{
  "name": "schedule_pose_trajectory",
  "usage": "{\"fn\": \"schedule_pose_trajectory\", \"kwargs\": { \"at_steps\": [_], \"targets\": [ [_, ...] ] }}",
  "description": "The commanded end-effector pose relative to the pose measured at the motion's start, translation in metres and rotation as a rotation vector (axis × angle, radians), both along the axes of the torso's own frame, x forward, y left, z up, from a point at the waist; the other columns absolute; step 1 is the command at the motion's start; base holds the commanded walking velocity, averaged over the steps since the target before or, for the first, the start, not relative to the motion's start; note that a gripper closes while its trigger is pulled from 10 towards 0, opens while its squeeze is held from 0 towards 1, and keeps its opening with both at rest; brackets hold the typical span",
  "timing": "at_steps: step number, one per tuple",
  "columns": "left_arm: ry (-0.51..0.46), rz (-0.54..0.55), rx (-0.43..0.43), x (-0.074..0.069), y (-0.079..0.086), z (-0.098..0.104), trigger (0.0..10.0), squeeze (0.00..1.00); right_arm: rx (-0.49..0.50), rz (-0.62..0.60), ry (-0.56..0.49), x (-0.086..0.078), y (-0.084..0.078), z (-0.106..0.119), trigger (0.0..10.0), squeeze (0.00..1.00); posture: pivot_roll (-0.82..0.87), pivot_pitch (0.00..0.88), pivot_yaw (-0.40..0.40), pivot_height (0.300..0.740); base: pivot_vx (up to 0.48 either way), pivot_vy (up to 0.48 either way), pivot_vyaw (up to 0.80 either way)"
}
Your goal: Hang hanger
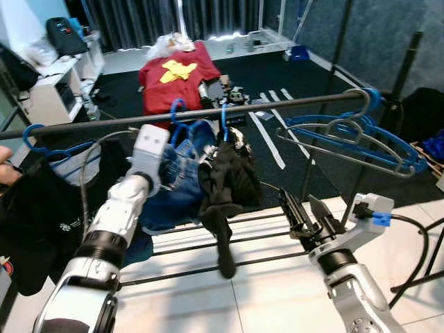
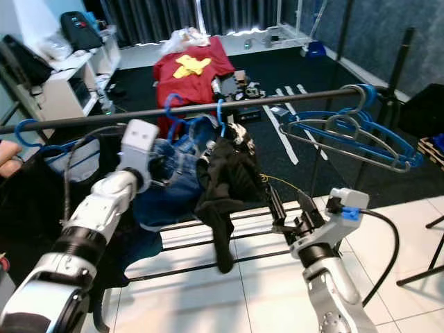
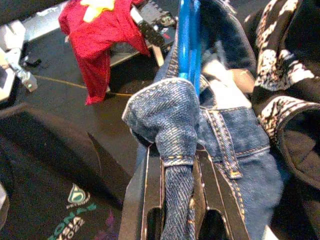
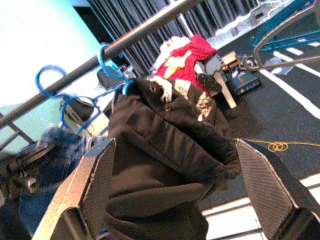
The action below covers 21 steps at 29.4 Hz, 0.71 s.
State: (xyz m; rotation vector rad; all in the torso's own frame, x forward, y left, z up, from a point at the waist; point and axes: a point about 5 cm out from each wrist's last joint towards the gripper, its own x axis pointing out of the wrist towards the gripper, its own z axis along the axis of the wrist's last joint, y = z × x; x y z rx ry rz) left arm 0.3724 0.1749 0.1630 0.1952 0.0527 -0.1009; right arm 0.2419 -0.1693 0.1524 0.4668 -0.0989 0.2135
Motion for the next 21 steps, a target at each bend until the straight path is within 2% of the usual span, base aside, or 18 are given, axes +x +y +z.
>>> {"fn": "schedule_pose_trajectory", "kwargs": {
  "at_steps": [1, 2, 5, 6, 7, 8, 10, 11, 13, 14, 18, 19, 20, 21],
  "targets": [
    [-0.081, 0.057, -0.009, -0.004, 0.019, 0.013, 0.0, 0.00, 0.017, 0.005, 0.005, 0.000, 0.001, -0.001, 10.0, 0.00, -0.23, 0.000, 0.073, 0.740, 0.000, 0.000, 0.00],
    [-0.082, 0.061, -0.026, -0.011, 0.025, 0.006, 0.0, 0.00, 0.019, 0.006, 0.005, 0.000, 0.001, -0.001, 10.0, 0.00, -0.22, 0.000, 0.072, 0.740, 0.000, 0.000, 0.00],
    [-0.082, 0.061, -0.026, -0.011, 0.025, 0.006, 0.0, 0.00, 0.019, 0.006, 0.005, 0.000, 0.001, -0.001, 10.0, 0.00, -0.22, 0.000, 0.072, 0.740, 0.000, 0.000, 0.00],
    [-0.093, 0.063, -0.025, -0.019, 0.028, 0.001, 0.0, 0.00, 0.022, 0.008, 0.005, 0.000, 0.001, -0.001, 10.0, 0.00, -0.22, 0.000, 0.074, 0.740, 0.000, 0.000, 0.00],
    [-0.093, 0.063, -0.025, -0.019, 0.028, 0.001, 0.0, 0.00, 0.022, 0.008, 0.005, 0.000, 0.001, -0.001, 10.0, 0.00, -0.22, 0.000, 0.074, 0.740, 0.000, 0.000, 0.00],
    [-0.100, 0.074, -0.024, -0.028, 0.032, -0.005, 1.2, 0.00, 0.024, 0.009, 0.005, 0.000, 0.001, -0.001, 10.0, 0.00, -0.21, 0.000, 0.075, 0.740, 0.000, 0.000, 0.00],
    [-0.100, 0.074, -0.024, -0.028, 0.032, -0.005, 1.2, 0.00, 0.024, 0.009, 0.005, 0.000, 0.001, -0.001, 10.0, 0.00, -0.21, 0.000, 0.075, 0.740, 0.000, 0.000, 0.00],
    [-0.110, 0.083, -0.014, -0.037, 0.034, -0.008, 7.2, 0.00, 0.026, 0.011, 0.005, -0.001, 0.002, -0.001, 10.0, 0.00, -0.21, 0.000, 0.074, 0.740, 0.000, 0.000, 0.00],
    [-0.110, 0.083, -0.014, -0.037, 0.034, -0.008, 7.2, 0.00, 0.026, 0.011, 0.005, -0.001, 0.002, -0.001, 10.0, 0.00, -0.21, 0.000, 0.074, 0.740, 0.000, 0.000, 0.00],
    [-0.122, 0.070, 0.004, -0.047, 0.033, -0.011, 10.0, 0.00, 0.028, 0.012, 0.005, -0.001, 0.002, -0.001, 10.0, 0.00, -0.21, 0.000, 0.076, 0.740, -0.405, 0.000, 0.00],
    [-0.135, 0.053, 0.017, -0.052, 0.035, -0.010, 10.0, 0.00, 0.030, 0.013, 0.006, -0.001, 0.002, -0.001, 10.0, 0.00, -0.20, 0.000, 0.070, 0.740, -0.424, 0.000, 0.00],
    [-0.154, 0.042, 0.043, -0.052, 0.046, -0.004, 10.0, 0.00, 0.034, 0.014, 0.008, -0.001, 0.001, -0.001, 10.0, 0.00, -0.19, 0.000, 0.066, 0.740, -0.442, 0.000, 0.00],
    [-0.154, 0.042, 0.043, -0.052, 0.046, -0.004, 10.0, 0.00, 0.034, 0.014, 0.008, -0.001, 0.001, -0.001, 10.0, 0.00, -0.19, 0.000, 0.066, 0.740, -0.442, 0.000, 0.00],
    [-0.173, 0.008, 0.072, -0.048, 0.068, 0.010, 10.0, 0.00, 0.036, 0.005, 0.007, 0.001, -0.002, 0.000, 10.0, 0.00, -0.18, 0.000, 0.061, 0.740, -0.420, 0.000, 0.00]
  ]
}}
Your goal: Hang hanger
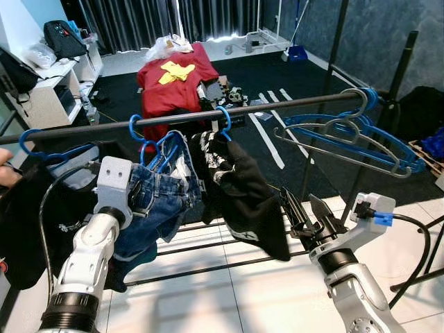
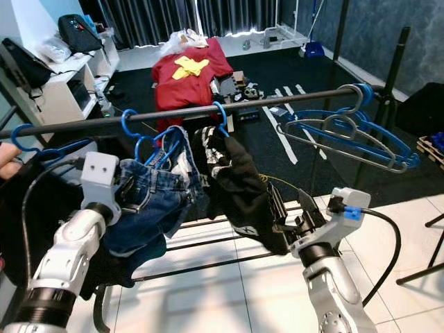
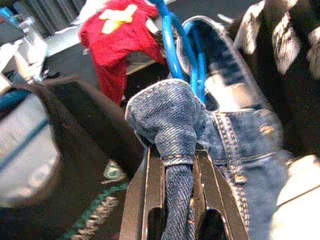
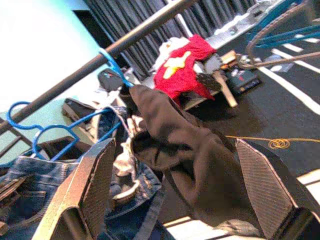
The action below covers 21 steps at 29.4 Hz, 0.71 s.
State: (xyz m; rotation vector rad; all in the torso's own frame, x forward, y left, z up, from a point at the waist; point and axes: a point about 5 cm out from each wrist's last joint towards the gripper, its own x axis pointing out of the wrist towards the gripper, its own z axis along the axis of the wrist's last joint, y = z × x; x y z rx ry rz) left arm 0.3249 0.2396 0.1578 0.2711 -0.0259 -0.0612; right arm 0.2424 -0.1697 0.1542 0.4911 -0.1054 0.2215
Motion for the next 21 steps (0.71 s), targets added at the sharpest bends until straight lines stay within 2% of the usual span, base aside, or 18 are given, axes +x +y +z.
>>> {"fn": "schedule_pose_trajectory", "kwargs": {
  "at_steps": [1, 2, 4, 5, 6, 9, 12, 14, 15, 16, 17, 18, 20, 21],
  "targets": [
    [-0.099, -0.021, 0.043, -0.001, 0.013, 0.021, 10.0, 0.00, 0.010, -0.010, 0.011, 0.001, -0.003, -0.001, 10.0, 0.00, -0.18, 0.000, 0.060, 0.740, -0.390, 0.000, 0.00],
    [-0.099, -0.021, 0.043, -0.001, 0.013, 0.021, 10.0, 0.00, 0.010, -0.010, 0.011, 0.001, -0.003, -0.001, 10.0, 0.00, -0.18, 0.000, 0.060, 0.740, -0.390, 0.000, 0.00],
    [-0.099, 0.003, 0.071, -0.004, 0.029, 0.025, 10.0, 0.00, 0.003, -0.019, 0.007, 0.003, -0.004, 0.000, 10.0, 0.00, -0.17, 0.000, 0.056, 0.740, -0.399, 0.000, 0.00],
    [-0.099, 0.003, 0.071, -0.004, 0.029, 0.025, 10.0, 0.00, 0.003, -0.019, 0.007, 0.003, -0.004, 0.000, 10.0, 0.00, -0.17, 0.000, 0.056, 0.740, -0.401, 0.000, 0.00],
    [-0.097, 0.024, 0.077, -0.007, 0.037, 0.027, 10.0, 0.00, 0.002, -0.019, 0.007, 0.003, -0.005, 0.000, 10.0, 0.00, -0.17, 0.000, 0.053, 0.740, -0.450, 0.000, 0.00],
    [-0.099, 0.040, 0.080, -0.009, 0.042, 0.028, 10.0, 0.00, 0.003, -0.017, 0.007, 0.003, -0.005, 0.000, 10.0, 0.00, -0.17, 0.000, 0.053, 0.740, -0.453, 0.000, 0.00],
    [-0.118, 0.034, 0.066, -0.010, 0.039, 0.031, 10.0, 0.00, 0.006, -0.013, 0.008, 0.003, -0.005, 0.000, 10.0, 0.00, -0.16, 0.000, 0.046, 0.740, -0.454, 0.000, 0.00],
    [-0.145, -0.050, 0.007, -0.009, 0.016, 0.036, 10.0, 0.00, 0.005, -0.007, 0.013, 0.003, -0.004, -0.001, 10.0, 0.00, -0.18, 0.000, 0.042, 0.740, -0.446, 0.000, 0.00],
    [-0.145, -0.050, 0.007, -0.009, 0.016, 0.036, 10.0, 0.00, 0.005, -0.007, 0.013, 0.003, -0.004, -0.001, 10.0, 0.00, -0.18, 0.000, 0.042, 0.740, -0.442, 0.000, 0.00],
    [-0.142, -0.107, -0.018, -0.010, 0.006, 0.037, 10.0, 0.00, 0.002, -0.006, 0.015, 0.003, -0.004, -0.001, 10.0, 0.00, -0.18, 0.000, 0.042, 0.740, -0.420, 0.000, 0.00],
    [-0.142, -0.107, -0.018, -0.010, 0.006, 0.037, 10.0, 0.00, 0.002, -0.006, 0.015, 0.003, -0.004, -0.001, 10.0, 0.00, -0.18, 0.000, 0.042, 0.740, -0.420, 0.000, 0.00],
    [-0.135, -0.153, -0.016, -0.010, 0.000, 0.038, 10.0, 0.00, -0.001, -0.005, 0.015, 0.003, -0.004, -0.001, 10.0, 0.00, -0.17, 0.000, 0.042, 0.740, -0.401, 0.000, 0.00],
    [-0.135, -0.153, -0.016, -0.010, 0.000, 0.038, 10.0, 0.00, -0.001, -0.005, 0.015, 0.003, -0.004, -0.001, 10.0, 0.00, -0.17, 0.000, 0.042, 0.740, -0.401, 0.000, 0.00],
    [-0.123, -0.199, -0.011, -0.010, -0.001, 0.039, 10.0, 0.00, -0.002, -0.008, 0.013, 0.004, -0.006, 0.000, 10.0, 0.00, -0.17, 0.000, 0.044, 0.740, -0.292, 0.000, 0.00]
  ]
}}
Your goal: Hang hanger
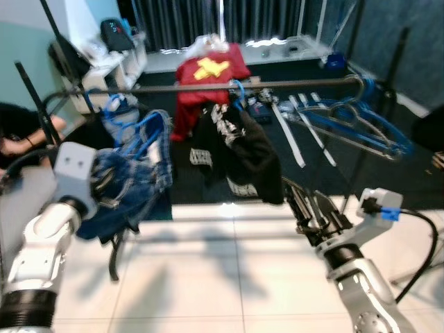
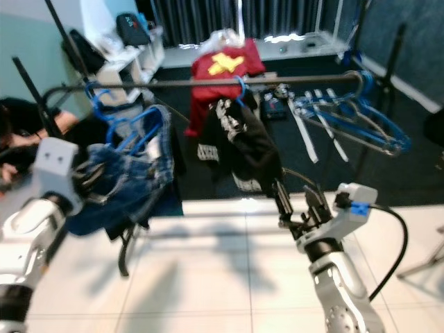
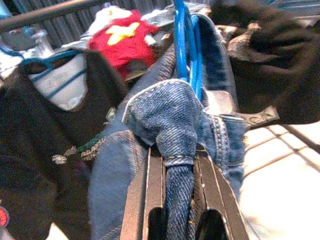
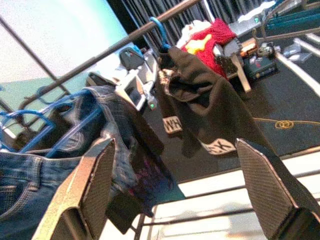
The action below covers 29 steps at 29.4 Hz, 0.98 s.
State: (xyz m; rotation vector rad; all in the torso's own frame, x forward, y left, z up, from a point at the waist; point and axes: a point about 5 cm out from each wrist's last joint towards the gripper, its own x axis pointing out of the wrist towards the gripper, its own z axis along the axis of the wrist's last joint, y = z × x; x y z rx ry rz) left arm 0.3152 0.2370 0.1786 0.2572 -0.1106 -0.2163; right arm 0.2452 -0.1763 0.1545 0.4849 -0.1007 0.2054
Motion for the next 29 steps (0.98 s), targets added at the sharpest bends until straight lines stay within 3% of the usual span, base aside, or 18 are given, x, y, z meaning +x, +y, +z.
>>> {"fn": "schedule_pose_trajectory", "kwargs": {
  "at_steps": [1, 4, 6, 7, 9, 10, 11, 12, 14, 15, 16, 17, 18, 21, 25, 29],
  "targets": [
    [-0.061, -0.034, -0.001, -0.001, 0.002, 0.018, 10.0, 0.00, 0.005, 0.007, 0.005, 0.001, 0.001, 0.000, 10.0, 0.00, -0.17, 0.000, 0.044, 0.740, -0.292, 0.000, 0.00],
    [-0.042, -0.158, -0.037, 0.000, -0.005, 0.023, 10.0, 0.00, 0.052, 0.021, -0.042, 0.005, -0.003, 0.010, 10.0, 0.00, -0.17, 0.000, 0.046, 0.740, 0.000, 0.000, 0.00],
    [-0.042, -0.158, -0.037, 0.000, -0.005, 0.023, 10.0, 0.00, 0.052, 0.021, -0.042, 0.005, -0.003, 0.010, 10.0, 0.00, -0.17, 0.000, 0.046, 0.740, 0.000, 0.000, 0.00],
    [-0.046, -0.238, -0.058, 0.000, -0.015, 0.027, 10.0, 0.00, 0.096, 0.052, -0.091, 0.008, -0.003, 0.021, 10.0, 0.00, -0.17, 0.000, 0.046, 0.740, 0.000, 0.000, 0.00],
    [-0.046, -0.238, -0.058, 0.000, -0.015, 0.027, 10.0, 0.00, 0.096, 0.052, -0.091, 0.008, -0.003, 0.021, 10.0, 0.00, -0.17, 0.000, 0.046, 0.740, 0.000, 0.000, 0.00],
    [-0.058, -0.341, -0.093, -0.002, -0.033, 0.032, 10.0, 0.00, 0.128, 0.090, -0.155, 0.011, -0.002, 0.036, 10.0, 0.00, -0.17, 0.000, 0.045, 0.740, 0.000, 0.000, 0.00],
    [-0.058, -0.341, -0.093, -0.002, -0.033, 0.032, 10.0, 0.00, 0.128, 0.090, -0.155, 0.011, -0.002, 0.036, 10.0, 0.00, -0.17, 0.000, 0.045, 0.740, 0.000, 0.000, 0.00],
    [-0.069, -0.438, -0.121, -0.004, -0.051, 0.037, 10.0, 0.00, 0.147, 0.116, -0.211, 0.013, -0.002, 0.050, 10.0, 0.00, -0.17, 0.000, 0.045, 0.740, 0.000, 0.000, 0.00],
    [-0.069, -0.438, -0.121, -0.004, -0.051, 0.037, 10.0, 0.00, 0.147, 0.116, -0.211, 0.013, -0.002, 0.050, 10.0, 0.00, -0.17, 0.000, 0.045, 0.740, 0.000, 0.000, 0.00],
    [-0.081, -0.525, -0.150, -0.007, -0.068, 0.041, 10.0, 0.00, 0.157, 0.128, -0.259, 0.016, -0.003, 0.062, 10.0, 0.00, -0.17, 0.000, 0.047, 0.740, 0.000, 0.000, 0.00],
    [-0.081, -0.525, -0.150, -0.007, -0.068, 0.041, 10.0, 0.00, 0.157, 0.128, -0.259, 0.016, -0.003, 0.062, 10.0, 0.00, -0.17, 0.000, 0.047, 0.740, 0.000, 0.000, 0.00],
    [-0.092, -0.591, -0.178, -0.010, -0.081, 0.047, 10.0, 0.00, 0.159, 0.135, -0.289, 0.019, -0.004, 0.070, 10.0, 0.00, -0.17, 0.000, 0.048, 0.740, 0.000, 0.000, 0.00],
    [-0.092, -0.591, -0.178, -0.010, -0.081, 0.047, 10.0, 0.00, 0.159, 0.135, -0.289, 0.019, -0.004, 0.070, 10.0, 0.00, -0.17, 0.000, 0.048, 0.740, 0.000, 0.000, 0.00],
    [-0.115, -0.697, -0.211, -0.017, -0.103, 0.057, 10.0, 0.00, 0.140, 0.155, -0.317, 0.023, 0.001, 0.079, 10.0, 0.00, -0.17, 0.000, 0.053, 0.740, 0.000, 0.000, 0.00],
    [-0.121, -0.742, -0.217, -0.021, -0.110, 0.061, 10.0, 0.00, 0.117, 0.152, -0.317, 0.026, 0.003, 0.080, 10.0, 0.00, -0.16, 0.000, 0.054, 0.740, 0.000, 0.000, 0.00],
    [-0.127, -0.802, -0.213, -0.026, -0.114, 0.067, 10.0, 0.00, 0.090, -0.003, -0.303, 0.037, -0.010, 0.084, 10.0, 0.00, -0.16, 0.000, 0.056, 0.740, 0.000, 0.000, 0.00]
  ]
}}
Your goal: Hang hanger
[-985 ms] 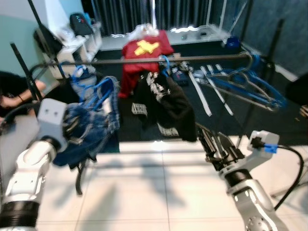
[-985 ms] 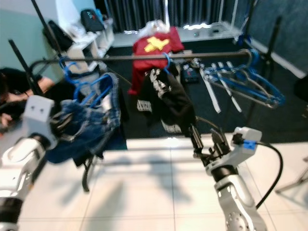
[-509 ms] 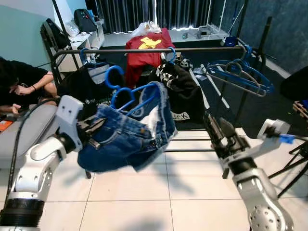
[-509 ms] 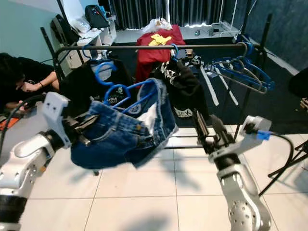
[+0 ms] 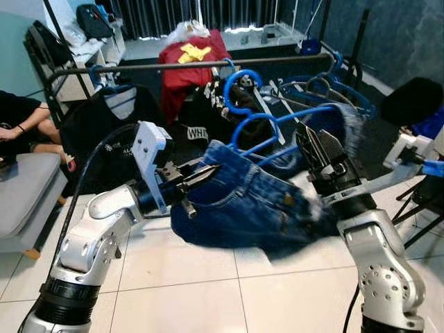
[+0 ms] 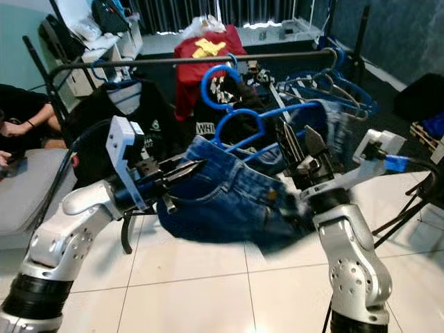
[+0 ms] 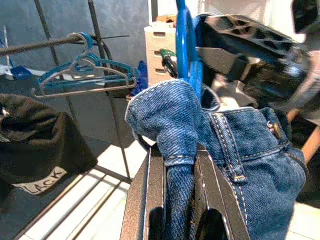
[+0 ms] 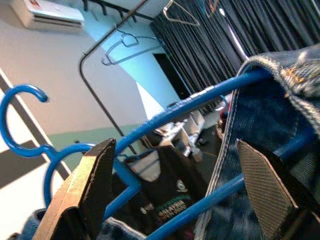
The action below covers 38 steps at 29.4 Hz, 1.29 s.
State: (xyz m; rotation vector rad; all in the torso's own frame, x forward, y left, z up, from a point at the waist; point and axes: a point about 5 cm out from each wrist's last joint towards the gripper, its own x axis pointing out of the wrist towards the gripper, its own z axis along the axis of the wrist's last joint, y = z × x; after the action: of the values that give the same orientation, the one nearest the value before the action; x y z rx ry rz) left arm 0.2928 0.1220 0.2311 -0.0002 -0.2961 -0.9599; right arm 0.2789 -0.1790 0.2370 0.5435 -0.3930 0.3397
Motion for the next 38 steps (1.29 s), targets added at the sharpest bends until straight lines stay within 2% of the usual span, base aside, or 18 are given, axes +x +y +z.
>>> {"fn": "schedule_pose_trajectory", "kwargs": {
  "at_steps": [1, 3, 5, 9, 13, 14, 16, 18, 19, 20, 24, 25, 27, 28, 29, 31, 33, 38],
  "targets": [
    [-0.056, -0.023, -0.025, -0.003, 0.001, 0.015, 10.0, 0.00, 0.012, -0.067, 0.005, 0.003, -0.008, 0.001, 10.0, 0.00, -0.16, 0.000, 0.056, 0.740, 0.000, 0.000, 0.00],
    [-0.058, -0.023, -0.019, -0.003, 0.003, 0.016, 10.0, 0.00, 0.003, -0.096, 0.005, 0.004, -0.013, 0.003, 10.0, 0.00, -0.16, 0.000, 0.057, 0.740, 0.000, 0.000, 0.00],
    [-0.068, -0.008, -0.007, -0.002, 0.009, 0.020, 10.0, 0.00, -0.054, -0.124, -0.002, 0.002, -0.018, 0.008, 10.0, 0.00, -0.16, 0.000, 0.055, 0.740, 0.000, 0.000, 0.00],
    [-0.067, -0.004, -0.006, -0.003, 0.010, 0.021, 10.0, 0.00, -0.072, -0.128, -0.005, 0.001, -0.019, 0.010, 10.0, 0.00, -0.16, 0.000, 0.055, 0.740, 0.000, 0.000, 0.00],
    [-0.067, 0.011, -0.002, -0.002, 0.010, 0.023, 10.0, 0.00, -0.159, -0.104, -0.011, -0.003, -0.013, 0.014, 10.0, 0.00, -0.16, 0.000, 0.057, 0.740, 0.000, 0.000, 0.00],
    [-0.062, 0.028, -0.001, 0.000, 0.010, 0.023, 10.0, 0.00, -0.208, -0.096, -0.010, -0.003, -0.009, 0.013, 10.0, 0.00, -0.17, 0.000, 0.058, 0.740, 0.000, 0.000, 0.00],
    [-0.062, 0.028, -0.001, 0.000, 0.010, 0.023, 10.0, 0.00, -0.208, -0.096, -0.010, -0.003, -0.009, 0.013, 10.0, 0.00, -0.17, 0.000, 0.058, 0.740, 0.000, 0.000, 0.00],
    [-0.060, 0.083, -0.007, 0.006, 0.015, 0.023, 10.0, 0.00, -0.348, -0.089, -0.004, -0.004, -0.001, 0.012, 10.0, 0.00, -0.17, 0.000, 0.059, 0.740, 0.000, 0.000, 0.00],
    [-0.060, 0.083, -0.007, 0.006, 0.015, 0.023, 10.0, 0.00, -0.348, -0.089, -0.004, -0.004, -0.001, 0.012, 10.0, 0.00, -0.17, 0.000, 0.059, 0.740, 0.000, 0.000, 0.00],
    [-0.064, 0.101, -0.005, 0.008, 0.018, 0.023, 10.0, 0.00, -0.406, -0.101, -0.002, -0.004, 0.000, 0.011, 10.0, 0.00, -0.17, 0.000, 0.060, 0.740, 0.000, 0.000, 0.00],
    [-0.068, 0.096, 0.004, 0.008, 0.021, 0.024, 10.0, 0.00, -0.441, -0.131, 0.004, -0.003, -0.003, 0.011, 10.0, 0.00, -0.17, 0.000, 0.058, 0.740, 0.000, 0.000, 0.00],
    [-0.076, 0.084, 0.016, 0.006, 0.024, 0.025, 10.0, 0.00, -0.457, -0.178, 0.017, -0.002, -0.010, 0.011, 10.0, 0.00, -0.17, 0.000, 0.057, 0.740, 0.000, 0.000, 0.00],
    [-0.076, 0.084, 0.016, 0.006, 0.024, 0.025, 10.0, 0.00, -0.457, -0.178, 0.017, -0.002, -0.010, 0.011, 10.0, 0.00, -0.17, 0.000, 0.057, 0.740, 0.000, 0.000, 0.00],
    [-0.082, 0.072, 0.021, 0.005, 0.027, 0.027, 10.0, 0.00, -0.457, -0.221, 0.036, 0.000, -0.019, 0.011, 10.0, 0.00, -0.17, 0.000, 0.056, 0.740, 0.000, 0.000, 0.00],
    [-0.082, 0.072, 0.021, 0.005, 0.027, 0.027, 10.0, 0.00, -0.457, -0.221, 0.036, 0.000, -0.019, 0.011, 10.0, 0.00, -0.17, 0.000, 0.056, 0.740, 0.000, 0.000, 0.00],
    [-0.094, 0.052, 0.049, 0.002, 0.035, 0.031, 10.0, 0.00, -0.467, -0.328, 0.085, 0.001, -0.040, 0.009, 10.0, 0.00, -0.16, 0.000, 0.054, 0.740, 0.000, 0.000, 0.00],
    [-0.094, 0.052, 0.049, 0.002, 0.035, 0.031, 10.0, 0.00, -0.467, -0.328, 0.085, 0.001, -0.040, 0.009, 10.0, 0.00, -0.16, 0.000, 0.054, 0.740, 0.000, 0.000, 0.00],
    [-0.096, 0.039, 0.070, 0.000, 0.039, 0.032, 10.0, 0.00, -0.476, -0.393, 0.111, 0.000, -0.053, 0.008, 10.0, 0.00, -0.16, 0.000, 0.053, 0.740, 0.000, 0.000, 0.00]
  ]
}}
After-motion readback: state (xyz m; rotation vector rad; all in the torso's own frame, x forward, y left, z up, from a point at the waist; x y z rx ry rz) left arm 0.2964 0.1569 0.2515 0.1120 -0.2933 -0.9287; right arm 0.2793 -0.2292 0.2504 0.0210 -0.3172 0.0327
